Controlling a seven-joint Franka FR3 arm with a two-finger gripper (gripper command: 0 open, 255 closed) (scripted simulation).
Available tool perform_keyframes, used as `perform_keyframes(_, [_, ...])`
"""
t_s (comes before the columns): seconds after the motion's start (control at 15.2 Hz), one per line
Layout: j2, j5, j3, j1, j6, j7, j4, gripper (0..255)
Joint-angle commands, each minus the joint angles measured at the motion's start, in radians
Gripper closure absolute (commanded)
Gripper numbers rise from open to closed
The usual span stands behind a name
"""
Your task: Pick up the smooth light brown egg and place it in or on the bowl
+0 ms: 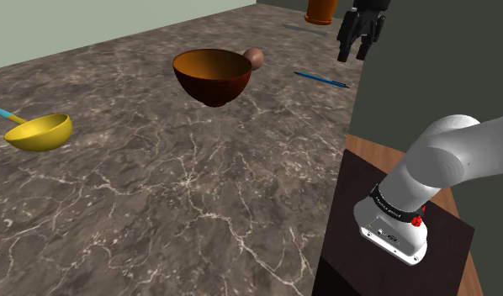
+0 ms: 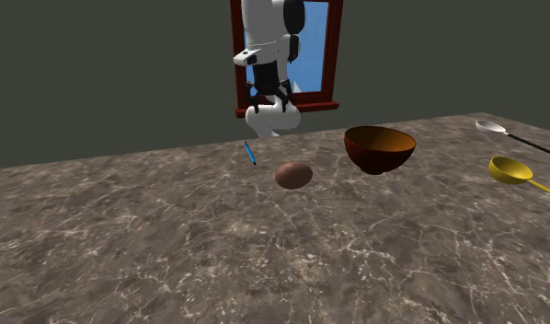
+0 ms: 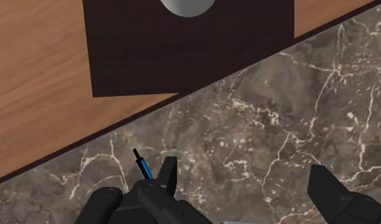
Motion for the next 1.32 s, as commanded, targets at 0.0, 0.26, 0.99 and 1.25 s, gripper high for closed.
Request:
perform_keyframes(0.0, [0.000,0.000,0.000,0.000,0.000,0.000,0.000,0])
perform_keyframes(0.26, [0.120,0.075,0.029,-0.015,0.095,0.110,0.044,0])
perform_keyframes(0.99, [0.468,0.227,0.069,-0.049,0.319,0.369,0.246,0])
perform_keyframes(1.25, [0.597,0.269,0.070,-0.058,0.382,0.452,0.346,0])
